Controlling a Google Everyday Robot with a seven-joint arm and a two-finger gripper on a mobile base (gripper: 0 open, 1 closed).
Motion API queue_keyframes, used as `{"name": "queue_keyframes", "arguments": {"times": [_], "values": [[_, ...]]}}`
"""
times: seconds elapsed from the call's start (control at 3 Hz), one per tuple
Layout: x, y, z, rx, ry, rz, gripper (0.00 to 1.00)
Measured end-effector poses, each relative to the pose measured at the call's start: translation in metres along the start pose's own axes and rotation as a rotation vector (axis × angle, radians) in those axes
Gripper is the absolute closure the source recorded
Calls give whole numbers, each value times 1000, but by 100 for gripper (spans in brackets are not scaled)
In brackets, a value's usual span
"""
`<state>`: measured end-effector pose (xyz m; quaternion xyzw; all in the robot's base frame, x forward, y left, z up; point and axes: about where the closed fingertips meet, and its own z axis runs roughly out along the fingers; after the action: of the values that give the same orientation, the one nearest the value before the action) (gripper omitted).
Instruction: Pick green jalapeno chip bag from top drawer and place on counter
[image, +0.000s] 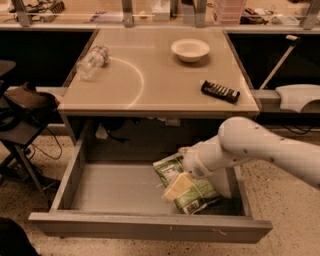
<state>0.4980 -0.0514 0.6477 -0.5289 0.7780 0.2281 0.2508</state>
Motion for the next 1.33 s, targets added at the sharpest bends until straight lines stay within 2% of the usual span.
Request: {"name": "queue_keyframes", "arguments": {"times": [0.33,0.67,1.0,1.33], "values": [[12,1,14,-25,1,23,0],[11,1,13,-23,1,20,0],[23,-18,6,67,53,60,0],[48,-43,-1,205,105,124,0]]}}
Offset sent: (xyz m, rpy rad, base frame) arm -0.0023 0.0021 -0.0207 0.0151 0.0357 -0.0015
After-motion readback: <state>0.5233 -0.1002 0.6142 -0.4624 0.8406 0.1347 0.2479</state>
